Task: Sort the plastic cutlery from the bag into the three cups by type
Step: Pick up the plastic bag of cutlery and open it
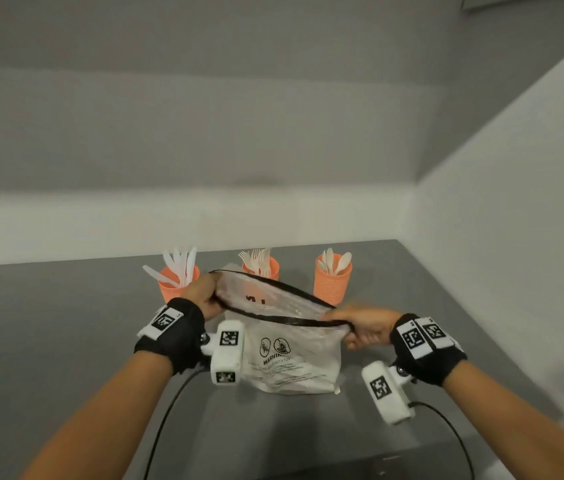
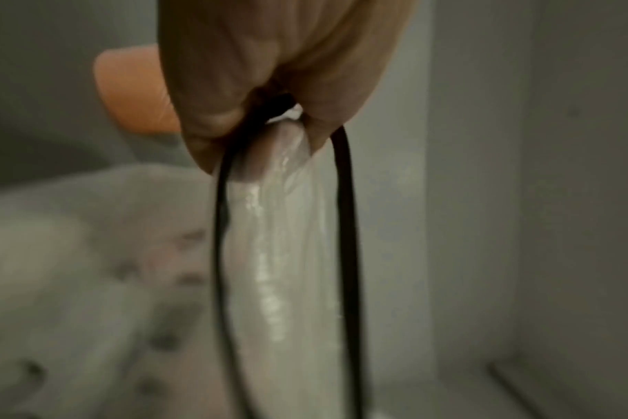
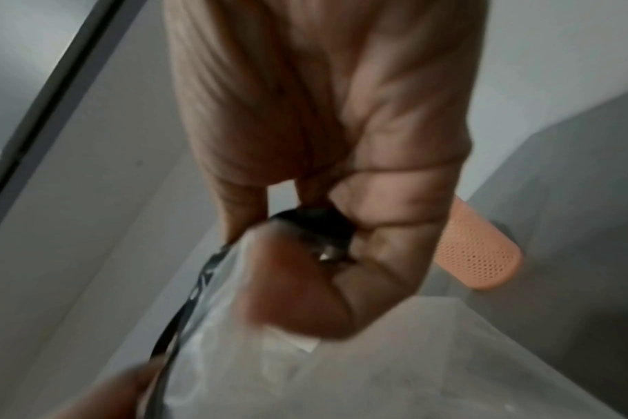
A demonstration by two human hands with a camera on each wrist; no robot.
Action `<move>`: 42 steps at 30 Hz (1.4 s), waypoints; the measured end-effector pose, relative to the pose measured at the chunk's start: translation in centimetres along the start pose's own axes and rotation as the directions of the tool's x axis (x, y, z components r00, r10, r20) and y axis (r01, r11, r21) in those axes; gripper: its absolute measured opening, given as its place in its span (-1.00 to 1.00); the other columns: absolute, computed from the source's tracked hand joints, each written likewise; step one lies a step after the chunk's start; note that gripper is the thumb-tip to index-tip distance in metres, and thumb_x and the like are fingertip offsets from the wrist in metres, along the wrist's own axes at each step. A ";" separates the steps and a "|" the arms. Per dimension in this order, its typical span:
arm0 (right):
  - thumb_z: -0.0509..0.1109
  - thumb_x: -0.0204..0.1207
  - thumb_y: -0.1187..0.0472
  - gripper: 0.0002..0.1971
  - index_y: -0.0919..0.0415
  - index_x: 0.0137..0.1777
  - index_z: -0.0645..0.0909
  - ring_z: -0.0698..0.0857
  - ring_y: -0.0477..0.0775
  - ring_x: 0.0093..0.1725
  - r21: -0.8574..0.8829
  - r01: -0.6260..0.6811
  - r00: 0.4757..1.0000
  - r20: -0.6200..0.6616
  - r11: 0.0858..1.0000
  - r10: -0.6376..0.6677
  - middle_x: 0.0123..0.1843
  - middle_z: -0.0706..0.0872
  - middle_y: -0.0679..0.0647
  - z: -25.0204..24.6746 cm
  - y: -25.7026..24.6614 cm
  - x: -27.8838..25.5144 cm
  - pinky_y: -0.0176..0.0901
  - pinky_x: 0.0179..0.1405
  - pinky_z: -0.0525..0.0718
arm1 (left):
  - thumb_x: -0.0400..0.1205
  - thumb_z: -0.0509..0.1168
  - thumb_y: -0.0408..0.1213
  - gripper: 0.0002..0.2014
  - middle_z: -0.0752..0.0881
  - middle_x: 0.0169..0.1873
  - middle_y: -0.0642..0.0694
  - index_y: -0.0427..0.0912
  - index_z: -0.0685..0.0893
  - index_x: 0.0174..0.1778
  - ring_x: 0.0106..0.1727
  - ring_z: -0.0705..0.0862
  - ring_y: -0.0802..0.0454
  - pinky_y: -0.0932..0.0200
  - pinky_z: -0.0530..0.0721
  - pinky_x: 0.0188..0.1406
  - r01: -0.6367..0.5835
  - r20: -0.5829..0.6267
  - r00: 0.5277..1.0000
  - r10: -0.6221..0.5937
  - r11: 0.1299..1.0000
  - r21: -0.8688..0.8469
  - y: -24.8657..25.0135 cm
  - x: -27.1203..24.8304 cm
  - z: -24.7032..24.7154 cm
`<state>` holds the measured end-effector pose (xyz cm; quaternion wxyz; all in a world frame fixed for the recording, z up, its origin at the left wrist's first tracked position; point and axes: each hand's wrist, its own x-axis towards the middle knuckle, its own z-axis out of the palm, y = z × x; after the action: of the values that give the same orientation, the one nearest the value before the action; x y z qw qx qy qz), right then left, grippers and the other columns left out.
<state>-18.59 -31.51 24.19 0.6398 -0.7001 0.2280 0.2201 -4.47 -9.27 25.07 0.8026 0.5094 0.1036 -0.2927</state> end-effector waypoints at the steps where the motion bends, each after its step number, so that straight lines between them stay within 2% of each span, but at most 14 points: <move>1: 0.26 0.62 0.15 -0.86 0.23 -0.08 0.53 0.57 -0.14 -0.66 0.125 0.034 0.999 -0.027 0.992 -0.031 -0.60 0.59 -0.01 -0.3 0.0 0.2 -0.32 -0.57 0.68 | 0.69 0.08 -0.41 -0.84 0.66 -0.50 -0.12 -0.32 0.56 -0.08 -0.52 0.62 0.08 0.24 0.65 -0.54 -0.016 -0.005 1.000 0.016 0.995 0.103 -0.3 0.2 -0.1; 4: 0.37 0.53 0.30 -0.91 0.33 -0.04 0.58 0.80 0.22 -0.39 0.536 0.161 0.987 -0.090 0.829 -0.134 -0.27 0.71 0.28 -1.5 -0.6 0.9 0.09 -0.39 0.80 | 0.65 0.16 -0.44 -0.80 0.48 -0.76 0.04 -0.22 0.50 -0.31 -0.77 0.40 0.21 0.42 0.32 -0.82 -0.042 0.066 0.998 0.018 0.916 0.398 -1.4 -0.2 -0.8; 7: 0.71 -0.06 0.50 -0.64 0.42 -0.25 0.70 0.79 0.45 -0.27 0.735 0.215 0.973 -0.103 0.643 -0.207 -0.19 0.77 0.40 -1.7 -0.9 2.0 0.38 -0.24 0.74 | 0.62 0.22 -0.42 -0.65 0.33 -0.79 0.09 -0.11 0.44 -0.50 -0.77 0.24 0.24 0.40 0.18 -0.78 -0.072 0.253 0.959 -0.124 0.759 0.647 -3.0 -1.6 -1.4; 9: 0.49 0.37 0.44 -0.91 0.40 -0.17 0.62 0.79 0.36 -0.30 0.776 0.252 0.967 -0.179 0.578 -0.180 -0.31 0.77 0.34 -1.0 -1.5 2.5 0.36 0.01 0.66 | 0.64 0.24 -0.35 -0.61 0.27 -0.76 0.12 -0.09 0.40 -0.55 -0.73 0.18 0.24 0.40 0.12 -0.73 -0.075 0.326 0.919 -0.221 0.715 0.695 -4.2 -1.5 -2.1; 11: 0.12 0.65 0.32 -0.80 0.37 -0.09 0.55 0.79 0.23 -0.38 0.815 0.286 0.958 -0.251 0.503 -0.138 -0.36 0.76 0.27 -0.7 -1.3 3.3 0.15 -0.16 0.75 | 0.63 0.24 -0.28 -0.67 0.30 -0.74 0.10 -0.12 0.43 -0.49 -0.73 0.21 0.24 0.41 0.14 -0.72 -0.024 0.332 0.913 -0.238 0.781 0.624 -4.8 -0.9 -2.7; 15: 0.15 0.56 0.27 -0.77 0.30 -0.05 0.65 0.78 0.07 -0.32 0.592 0.235 0.970 -0.197 0.771 -0.144 -0.32 0.81 0.15 -0.4 0.2 3.7 -0.14 -0.20 0.75 | 0.62 0.20 -0.07 -0.72 0.67 -0.51 -0.09 -0.19 0.59 -0.28 -0.46 0.68 0.03 0.18 0.70 -0.45 0.176 0.241 0.950 -0.197 0.979 0.104 -3.9 0.3 -3.1; 21: 0.46 0.44 0.17 -0.89 0.20 -0.15 0.65 0.68 -0.19 -0.55 0.124 0.009 1.000 -0.003 0.992 -0.008 -0.48 0.76 -0.05 -0.2 1.9 2.9 -0.43 -0.56 0.62 | 0.72 0.07 -0.20 -0.75 0.62 -0.24 -0.19 -0.28 0.52 -0.14 -0.22 0.65 -0.04 -0.01 0.76 -0.56 0.171 0.112 0.983 -0.148 0.957 -0.235 -4.3 2.0 -2.0; 25: 0.53 0.29 0.27 -0.90 0.25 -0.27 0.66 0.66 -0.12 -0.62 0.279 0.055 0.997 0.034 0.959 -0.067 -0.54 0.72 0.00 -1.1 1.6 3.2 -0.35 -0.60 0.63 | 0.75 0.00 -0.06 -0.62 0.65 -0.50 -0.12 -0.29 0.57 -0.05 -0.59 0.61 0.08 0.29 0.61 -0.68 0.087 0.063 0.994 -0.090 0.995 0.051 -5.1 2.5 -1.7; 27: 0.58 0.04 0.23 -0.85 0.23 -0.39 0.71 0.72 0.01 -0.54 0.492 0.136 0.990 -0.040 0.860 -0.133 -0.48 0.74 0.08 -2.0 1.5 3.7 -0.20 -0.51 0.73 | 0.65 0.09 0.16 -0.52 0.72 -0.21 -0.19 -0.19 0.60 0.17 -0.33 0.67 0.00 0.19 0.65 -0.37 -0.044 0.092 0.996 0.000 0.879 0.474 -5.3 3.2 -2.3; 29: 0.55 -0.04 0.25 -0.62 0.34 -0.17 0.69 0.81 0.16 -0.35 0.662 0.203 0.978 -0.104 0.721 -0.179 -0.32 0.79 0.23 -2.7 1.3 4.4 -0.01 -0.40 0.79 | 0.45 0.24 0.34 -0.38 0.71 0.02 -0.15 -0.10 0.58 0.19 -0.06 0.67 -0.04 0.09 0.62 -0.12 -0.217 0.222 0.973 0.057 0.541 0.812 -5.6 2.9 -2.9; 32: 0.73 -0.48 0.27 -0.11 0.43 0.02 0.60 0.82 0.28 -0.23 0.783 0.234 0.963 -0.107 0.576 -0.246 -0.18 0.79 0.36 -2.6 1.2 5.5 0.19 -0.33 0.79 | 0.19 0.29 0.51 -0.09 0.75 0.01 -0.16 -0.23 0.64 0.16 0.02 0.72 -0.13 -0.01 0.67 0.11 -0.283 0.304 0.953 -0.015 0.324 0.903 -7.0 2.9 -3.7; 35: 0.78 -0.49 0.27 -0.11 0.38 -0.01 0.61 0.82 0.20 -0.26 0.792 0.277 0.942 -0.112 0.544 -0.316 -0.23 0.80 0.31 -1.8 0.7 6.5 0.04 -0.28 0.81 | 0.49 0.28 0.24 -0.42 0.75 -0.01 -0.22 -0.26 0.65 0.08 -0.04 0.72 -0.15 0.00 0.72 -0.01 -0.156 0.215 0.976 -0.031 0.586 0.795 -7.7 3.4 -3.9; 38: 0.72 -0.06 0.33 -0.48 0.37 -0.06 0.67 0.79 0.07 -0.38 0.687 0.217 0.959 -0.019 0.694 -0.281 -0.29 0.81 0.21 -1.4 1.2 6.3 -0.16 -0.43 0.76 | 0.67 0.19 -0.10 -0.70 0.78 -0.21 -0.18 -0.28 0.63 0.04 -0.32 0.73 -0.06 0.12 0.74 -0.38 0.137 0.040 0.987 -0.154 0.951 0.279 -7.1 3.2 -3.5; 42: 0.61 0.27 0.13 -0.77 0.12 -0.07 0.75 0.71 -0.06 -0.25 0.102 0.034 0.991 0.127 0.994 -0.047 -0.13 0.82 -0.01 -1.1 3.5 6.2 -0.28 -0.28 0.66 | 0.70 0.05 -0.34 -0.73 0.65 -0.69 -0.24 -0.37 0.52 -0.25 -0.71 0.64 -0.07 0.14 0.63 -0.77 0.283 -0.028 0.958 -0.287 0.954 -0.098 -7.0 3.0 -3.2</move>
<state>-15.71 -33.14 17.72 0.6916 -0.6563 0.1825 0.2402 -5.66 -9.74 16.87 0.7725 0.4572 0.2063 -0.3894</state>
